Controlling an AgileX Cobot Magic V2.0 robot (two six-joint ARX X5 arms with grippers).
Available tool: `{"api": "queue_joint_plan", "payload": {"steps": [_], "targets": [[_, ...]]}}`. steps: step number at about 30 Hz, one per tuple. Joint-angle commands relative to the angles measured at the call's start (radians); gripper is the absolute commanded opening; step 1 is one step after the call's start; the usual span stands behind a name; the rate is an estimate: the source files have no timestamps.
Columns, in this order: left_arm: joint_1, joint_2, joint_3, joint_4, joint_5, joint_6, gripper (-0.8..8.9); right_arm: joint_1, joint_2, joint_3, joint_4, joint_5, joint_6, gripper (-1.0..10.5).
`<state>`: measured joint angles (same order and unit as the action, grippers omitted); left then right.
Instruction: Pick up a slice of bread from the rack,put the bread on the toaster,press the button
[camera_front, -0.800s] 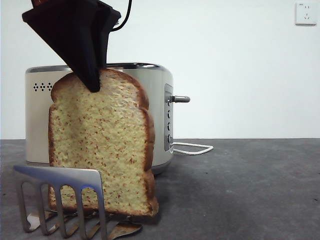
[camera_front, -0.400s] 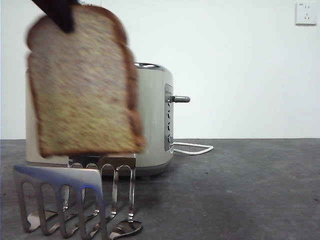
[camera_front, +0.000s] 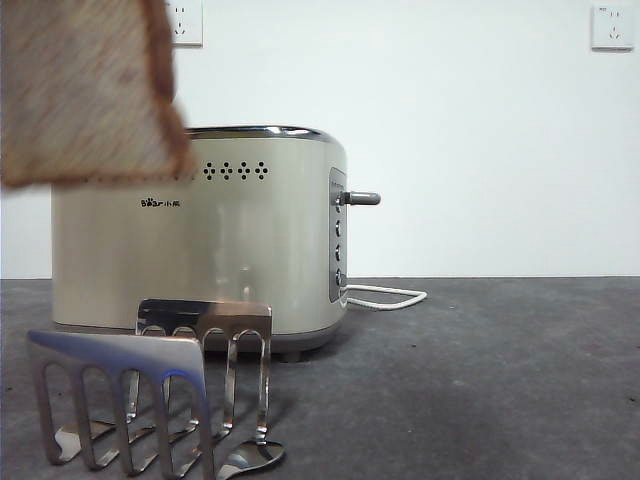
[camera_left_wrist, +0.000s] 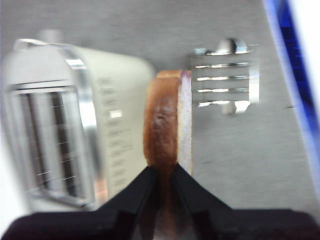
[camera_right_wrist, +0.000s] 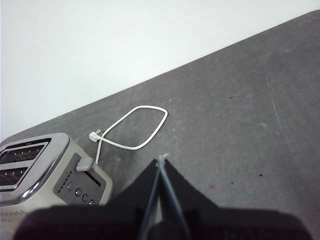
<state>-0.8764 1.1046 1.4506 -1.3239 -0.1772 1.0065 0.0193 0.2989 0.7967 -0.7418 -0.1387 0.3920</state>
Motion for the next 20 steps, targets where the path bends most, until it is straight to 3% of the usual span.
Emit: {"api": "queue_joint_plan", "payload": {"steps": [1, 6, 11, 20], "targets": [[-0.002, 0.003, 0.076, 0.006, -0.045, 0.077, -0.10, 0.000, -0.001, 0.003, 0.003, 0.000, -0.003, 0.0], [0.003, 0.040, 0.187, 0.007, -0.165, 0.164, -0.10, 0.000, -0.001, 0.003, -0.001, 0.000, 0.000, 0.0], [0.020, 0.084, 0.244, 0.009, -0.195, 0.260, -0.09, 0.000, -0.001, 0.003, -0.022, 0.000, 0.000, 0.0], [0.080, 0.174, 0.255, 0.155, -0.224, 0.258, -0.09, 0.000, -0.001, 0.003, -0.028, -0.032, 0.000, 0.0]]}}
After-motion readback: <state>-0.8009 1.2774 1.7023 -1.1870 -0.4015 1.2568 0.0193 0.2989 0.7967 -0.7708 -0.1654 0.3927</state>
